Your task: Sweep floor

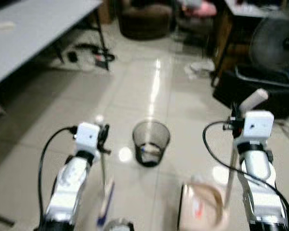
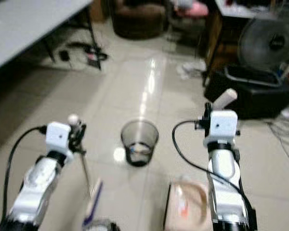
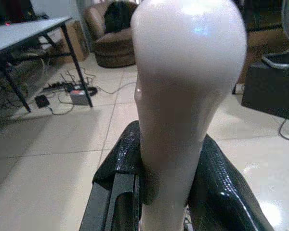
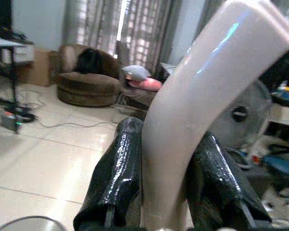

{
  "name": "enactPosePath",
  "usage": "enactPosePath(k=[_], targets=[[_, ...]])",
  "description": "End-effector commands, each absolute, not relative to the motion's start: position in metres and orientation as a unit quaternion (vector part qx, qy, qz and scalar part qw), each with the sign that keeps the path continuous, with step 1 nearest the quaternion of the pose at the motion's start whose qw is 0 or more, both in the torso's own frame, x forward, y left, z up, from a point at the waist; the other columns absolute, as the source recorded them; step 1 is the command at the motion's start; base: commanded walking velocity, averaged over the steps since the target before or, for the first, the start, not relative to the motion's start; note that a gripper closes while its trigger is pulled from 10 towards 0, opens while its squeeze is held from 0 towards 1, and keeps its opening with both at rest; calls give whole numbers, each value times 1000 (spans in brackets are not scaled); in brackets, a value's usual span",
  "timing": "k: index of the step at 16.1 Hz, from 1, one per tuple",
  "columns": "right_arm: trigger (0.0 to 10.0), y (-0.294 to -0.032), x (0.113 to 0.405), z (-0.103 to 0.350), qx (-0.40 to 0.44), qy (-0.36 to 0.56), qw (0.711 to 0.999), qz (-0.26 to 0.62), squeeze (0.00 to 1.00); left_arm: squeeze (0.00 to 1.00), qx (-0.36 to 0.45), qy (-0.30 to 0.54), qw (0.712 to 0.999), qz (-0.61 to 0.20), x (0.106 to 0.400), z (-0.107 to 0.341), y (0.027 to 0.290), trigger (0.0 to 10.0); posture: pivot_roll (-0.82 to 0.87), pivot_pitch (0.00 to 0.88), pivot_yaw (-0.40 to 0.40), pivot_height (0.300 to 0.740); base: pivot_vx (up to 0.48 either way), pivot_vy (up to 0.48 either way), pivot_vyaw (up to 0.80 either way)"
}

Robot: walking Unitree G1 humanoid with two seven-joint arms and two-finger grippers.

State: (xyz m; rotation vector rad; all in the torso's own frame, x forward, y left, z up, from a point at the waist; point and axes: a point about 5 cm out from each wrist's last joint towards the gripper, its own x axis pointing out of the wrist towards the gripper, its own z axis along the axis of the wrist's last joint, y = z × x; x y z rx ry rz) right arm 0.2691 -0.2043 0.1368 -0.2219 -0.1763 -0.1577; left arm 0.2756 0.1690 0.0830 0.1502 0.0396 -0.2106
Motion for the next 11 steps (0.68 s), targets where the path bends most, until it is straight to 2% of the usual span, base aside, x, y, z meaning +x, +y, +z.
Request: enactPosePath(k=[1,3,8,11], targets=[[10000,-206,270,139,-86,-90,989,-81,0,0,77,-6,990,-115,283,95,163,10000,13,28,45,740,0,-326,0],[10000,-202,268,138,-40,-90,992,-81,0,0,82,-2,991,-109,282,93,165,10000,15,21,47,740,0,-405,0],[10000,-199,274,137,-58,-79,993,-64,0,0,91,0,990,-109,284,94,166,10000,18,29,48,740,0,-406,0],[10000,-203,277,143,-67,-86,992,-69,0,0,94,-2,989,-112,290,96,162,10000,2,36,54,740,0,-406,627]])
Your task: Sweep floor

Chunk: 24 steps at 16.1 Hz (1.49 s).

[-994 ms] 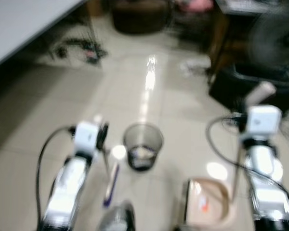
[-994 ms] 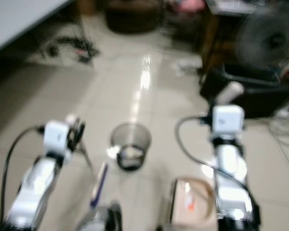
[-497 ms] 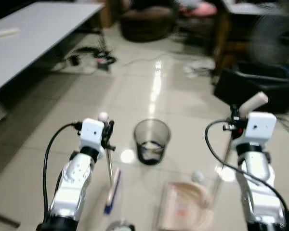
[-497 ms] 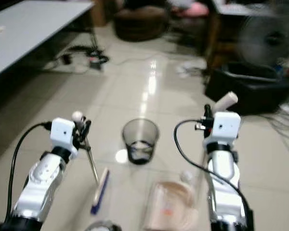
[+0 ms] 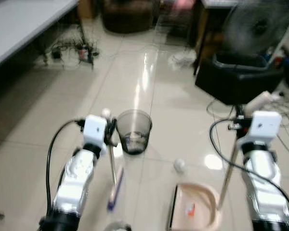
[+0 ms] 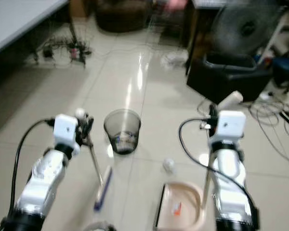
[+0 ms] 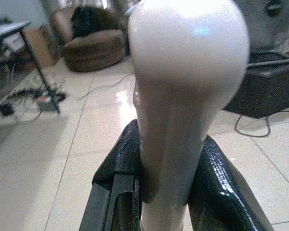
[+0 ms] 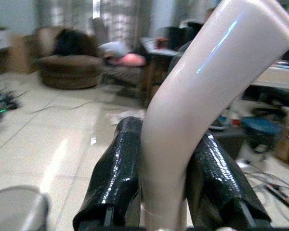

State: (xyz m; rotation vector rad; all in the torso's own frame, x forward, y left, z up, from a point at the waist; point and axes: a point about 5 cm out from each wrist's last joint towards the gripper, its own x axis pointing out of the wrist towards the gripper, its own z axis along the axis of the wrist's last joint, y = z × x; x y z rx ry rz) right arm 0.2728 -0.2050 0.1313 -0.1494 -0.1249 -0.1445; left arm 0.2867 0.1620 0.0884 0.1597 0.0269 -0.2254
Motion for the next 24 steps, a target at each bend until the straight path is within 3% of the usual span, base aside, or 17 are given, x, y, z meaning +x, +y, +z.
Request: enactPosePath(k=[1,10,17,24], targets=[[10000,-206,278,145,-71,-90,991,-71,0,0,92,-4,990,-109,292,96,161,10000,-8,25,54,740,0,-409,788],[10000,-220,280,154,-87,-102,987,-88,0,0,97,-8,989,-112,298,97,156,10000,-35,43,68,740,0,-407,783],[10000,-217,277,148,-52,-83,990,-106,0,0,103,-24,988,-113,302,104,153,10000,-46,50,65,740,0,-112,0],[10000,-218,275,149,-33,-87,989,-116,0,0,87,-46,986,-138,307,111,144,10000,-53,35,70,740,127,0,-763]])
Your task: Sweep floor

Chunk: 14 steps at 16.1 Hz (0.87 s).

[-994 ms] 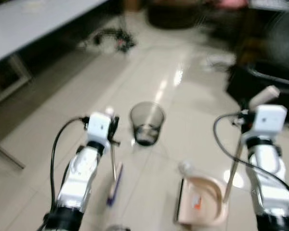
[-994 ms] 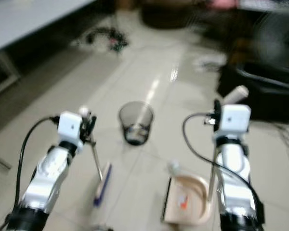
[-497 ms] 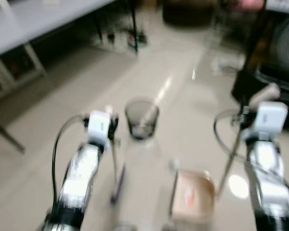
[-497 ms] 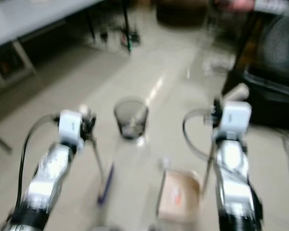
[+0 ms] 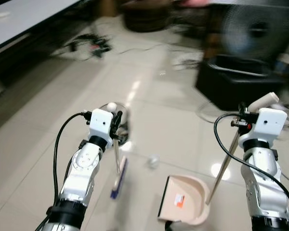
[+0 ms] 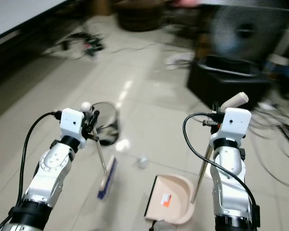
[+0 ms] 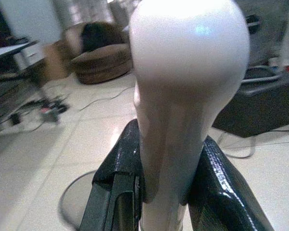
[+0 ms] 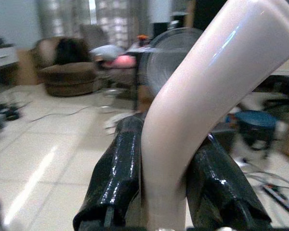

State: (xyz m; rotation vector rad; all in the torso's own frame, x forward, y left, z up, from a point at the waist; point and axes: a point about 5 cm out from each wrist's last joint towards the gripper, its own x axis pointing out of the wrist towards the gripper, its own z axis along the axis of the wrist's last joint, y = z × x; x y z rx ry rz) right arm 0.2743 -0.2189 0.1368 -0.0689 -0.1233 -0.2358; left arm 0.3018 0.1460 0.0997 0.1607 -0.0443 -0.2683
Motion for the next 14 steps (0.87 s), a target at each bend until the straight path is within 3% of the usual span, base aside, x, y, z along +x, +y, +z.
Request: enactPosePath(k=[1,4,14], targets=[[10000,-218,276,150,-33,-90,988,-118,0,0,85,-47,986,-139,308,111,144,10000,-54,34,73,740,337,0,-800],[10000,-222,277,151,-39,-94,987,-122,0,0,86,-49,986,-133,311,112,146,10000,-53,36,75,740,341,0,-610],[10000,-217,283,155,-61,-104,988,-93,0,0,106,-67,987,-98,312,119,163,10000,-42,41,65,740,345,0,0]])
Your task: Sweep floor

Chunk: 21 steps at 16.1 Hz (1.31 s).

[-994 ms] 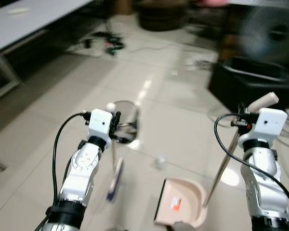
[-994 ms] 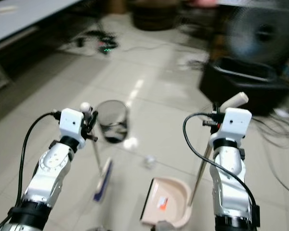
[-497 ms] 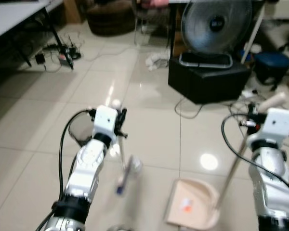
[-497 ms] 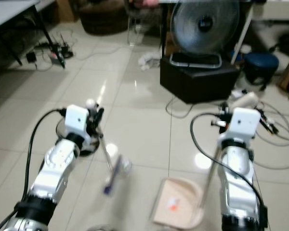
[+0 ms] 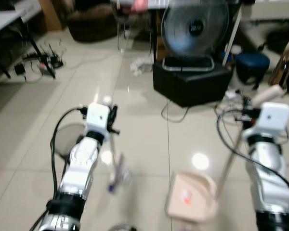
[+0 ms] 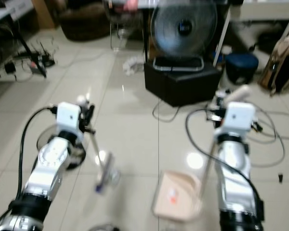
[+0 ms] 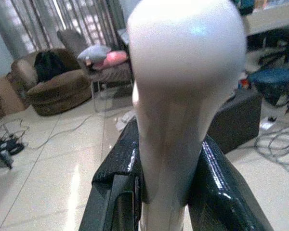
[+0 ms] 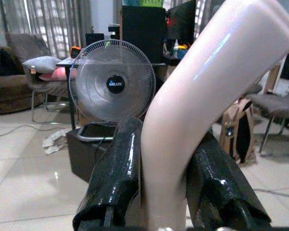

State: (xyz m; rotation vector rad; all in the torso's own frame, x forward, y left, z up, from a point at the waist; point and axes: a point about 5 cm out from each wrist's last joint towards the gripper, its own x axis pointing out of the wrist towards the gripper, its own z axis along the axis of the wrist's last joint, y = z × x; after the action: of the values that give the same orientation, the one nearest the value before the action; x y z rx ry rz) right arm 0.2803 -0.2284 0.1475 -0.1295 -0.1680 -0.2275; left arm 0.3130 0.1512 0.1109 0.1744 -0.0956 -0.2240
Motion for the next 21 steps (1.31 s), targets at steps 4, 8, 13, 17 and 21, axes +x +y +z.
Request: enactPosePath(k=[4,8,13,17,21], targets=[[10000,-217,283,152,-73,-98,989,-87,0,0,105,-64,987,-103,311,116,161,10000,-46,22,70,740,351,0,345],[10000,-217,284,153,-72,-110,986,-100,0,0,103,-61,986,-117,315,116,154,10000,-50,26,78,740,350,0,200],[10000,-219,285,150,-90,-109,985,-102,0,0,101,-58,986,-122,315,113,151,10000,-39,32,72,740,351,0,0],[10000,-216,289,148,-87,-104,986,-97,0,0,96,-57,986,-120,315,113,152,10000,-35,34,70,740,347,0,0],[10000,-221,293,150,-78,-128,984,-100,0,0,72,-46,992,-90,314,108,161,10000,-19,75,45,740,0,0,0]])
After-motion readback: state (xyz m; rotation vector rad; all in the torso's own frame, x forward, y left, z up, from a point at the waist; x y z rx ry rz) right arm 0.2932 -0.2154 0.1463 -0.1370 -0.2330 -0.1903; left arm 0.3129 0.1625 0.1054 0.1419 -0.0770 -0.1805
